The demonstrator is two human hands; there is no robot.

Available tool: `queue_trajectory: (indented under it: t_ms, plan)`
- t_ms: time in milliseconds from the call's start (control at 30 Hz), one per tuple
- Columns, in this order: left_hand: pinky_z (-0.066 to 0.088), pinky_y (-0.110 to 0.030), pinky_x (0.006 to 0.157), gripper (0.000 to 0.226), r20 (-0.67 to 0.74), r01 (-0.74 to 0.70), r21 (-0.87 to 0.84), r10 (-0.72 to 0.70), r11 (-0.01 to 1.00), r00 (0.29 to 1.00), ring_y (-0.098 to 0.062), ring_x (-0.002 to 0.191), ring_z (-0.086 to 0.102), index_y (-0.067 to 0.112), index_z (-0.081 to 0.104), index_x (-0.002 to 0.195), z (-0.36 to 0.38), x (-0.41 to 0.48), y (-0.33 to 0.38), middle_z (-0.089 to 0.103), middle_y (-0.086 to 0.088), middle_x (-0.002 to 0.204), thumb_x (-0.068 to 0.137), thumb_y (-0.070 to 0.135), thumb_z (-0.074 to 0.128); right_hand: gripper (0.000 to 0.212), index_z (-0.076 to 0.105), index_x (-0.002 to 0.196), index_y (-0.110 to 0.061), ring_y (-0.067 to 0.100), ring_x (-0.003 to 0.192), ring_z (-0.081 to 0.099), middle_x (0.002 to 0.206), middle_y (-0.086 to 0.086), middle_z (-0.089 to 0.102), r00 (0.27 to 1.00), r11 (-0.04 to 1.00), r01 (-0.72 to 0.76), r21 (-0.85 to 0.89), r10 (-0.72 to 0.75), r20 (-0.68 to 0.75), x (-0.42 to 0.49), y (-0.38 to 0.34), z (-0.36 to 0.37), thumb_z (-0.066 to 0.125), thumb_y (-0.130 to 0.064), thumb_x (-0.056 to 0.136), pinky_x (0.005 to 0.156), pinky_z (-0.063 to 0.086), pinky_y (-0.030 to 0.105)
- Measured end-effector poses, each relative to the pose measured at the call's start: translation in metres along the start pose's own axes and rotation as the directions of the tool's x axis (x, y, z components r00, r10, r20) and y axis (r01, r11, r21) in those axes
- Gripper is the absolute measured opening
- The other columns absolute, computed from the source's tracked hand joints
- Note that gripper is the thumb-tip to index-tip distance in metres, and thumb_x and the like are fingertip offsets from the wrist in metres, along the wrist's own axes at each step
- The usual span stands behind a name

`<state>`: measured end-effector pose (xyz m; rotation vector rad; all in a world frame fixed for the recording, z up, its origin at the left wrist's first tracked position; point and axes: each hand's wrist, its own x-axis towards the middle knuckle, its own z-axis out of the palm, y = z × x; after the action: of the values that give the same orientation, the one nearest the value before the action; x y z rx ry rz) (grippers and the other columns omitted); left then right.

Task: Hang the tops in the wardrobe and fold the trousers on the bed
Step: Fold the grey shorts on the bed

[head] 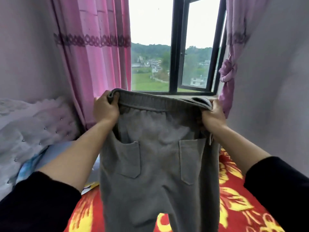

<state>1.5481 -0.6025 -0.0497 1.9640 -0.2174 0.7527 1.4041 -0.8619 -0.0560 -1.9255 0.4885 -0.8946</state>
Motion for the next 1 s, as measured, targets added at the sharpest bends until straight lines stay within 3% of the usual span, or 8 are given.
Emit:
queue_trajectory:
  t_ms: [133,300,433,567,667,733,867,1000]
  plan:
    - [0.036,-0.031,0.075,0.028,0.099,0.022,0.000,-0.021,1.000,0.995,-0.034,0.101,0.057,0.011,0.062,0.105,0.059,0.029,0.009,0.065,-0.016,0.107,0.097,0.034,0.049,0.020,0.047,0.111,-0.020,0.028,0.087,0.061,0.087,0.000,0.059,0.999,0.999,-0.036,-0.024,0.036,-0.001,0.060,0.030,0.010,0.044,-0.020,0.092,0.081,0.054,0.047]
    - [0.041,-0.035,0.083,0.029,0.081,-0.027,-0.148,0.039,0.989,0.996,-0.033,0.101,0.057,0.008,0.063,0.108,0.119,0.078,0.029,0.065,-0.017,0.109,0.097,0.031,0.050,0.023,0.044,0.117,-0.024,0.023,0.090,0.055,0.104,0.008,0.060,0.998,0.997,-0.061,0.041,0.062,-0.034,0.140,0.034,0.014,0.043,-0.026,0.094,0.082,0.046,0.037]
    - [0.038,-0.032,0.076,0.024,0.028,-0.141,-0.232,0.151,0.962,0.988,-0.029,0.094,0.055,0.006,0.060,0.101,0.142,0.114,0.052,0.063,-0.015,0.101,0.098,0.026,0.047,0.032,0.044,0.128,-0.024,0.019,0.100,0.051,0.108,-0.001,0.054,0.996,0.996,0.040,0.077,-0.034,-0.080,0.186,0.016,0.009,0.043,-0.022,0.097,0.090,0.041,0.030]
    - [0.040,-0.023,0.076,0.017,-0.012,-0.195,-0.326,0.202,0.925,0.979,-0.014,0.085,0.051,0.018,0.056,0.099,0.146,0.131,0.072,0.057,0.004,0.092,0.100,0.028,0.042,0.031,0.045,0.123,-0.019,0.010,0.103,0.048,0.109,-0.007,0.053,0.963,0.970,0.220,0.101,-0.199,-0.180,0.206,0.002,0.002,0.043,-0.012,0.093,0.090,0.040,0.019]
    - [0.039,-0.011,0.071,0.013,-0.045,-0.203,-0.374,0.201,0.905,0.979,0.003,0.074,0.047,0.021,0.052,0.095,0.144,0.124,0.076,0.051,0.016,0.081,0.099,0.029,0.042,0.032,0.042,0.122,-0.020,0.001,0.097,0.049,0.102,-0.017,0.049,0.941,0.952,0.289,0.097,-0.264,-0.209,0.200,0.004,-0.008,0.043,-0.009,0.091,0.077,0.035,0.000]
    - [0.037,-0.012,0.069,0.012,-0.067,-0.211,-0.391,0.201,0.896,0.977,0.007,0.069,0.043,0.020,0.050,0.092,0.141,0.109,0.072,0.048,0.016,0.077,0.098,0.028,0.043,0.035,0.042,0.125,-0.017,-0.004,0.094,0.049,0.101,-0.018,0.049,0.941,0.953,0.287,0.093,-0.263,-0.212,0.189,0.012,-0.014,0.044,-0.010,0.091,0.079,0.036,0.002]
    - [0.036,-0.013,0.068,0.013,-0.026,-0.205,-0.363,0.210,0.909,0.977,0.000,0.070,0.042,0.020,0.051,0.091,0.134,0.052,0.046,0.049,0.010,0.081,0.097,0.028,0.044,0.035,0.045,0.126,-0.017,0.006,0.102,0.052,0.107,-0.014,0.053,0.957,0.967,0.249,0.062,-0.236,-0.167,0.149,0.047,-0.025,0.047,-0.018,0.091,0.089,0.042,0.016]
    - [0.038,-0.019,0.074,0.008,0.039,-0.171,-0.307,0.192,0.936,0.981,-0.004,0.080,0.045,0.023,0.055,0.097,0.126,-0.033,-0.007,0.055,0.006,0.087,0.096,0.026,0.048,0.031,0.048,0.119,-0.016,0.013,0.100,0.055,0.108,-0.004,0.058,0.982,0.982,0.185,-0.028,-0.186,-0.035,0.086,0.106,-0.036,0.050,-0.013,0.089,0.084,0.045,0.022]
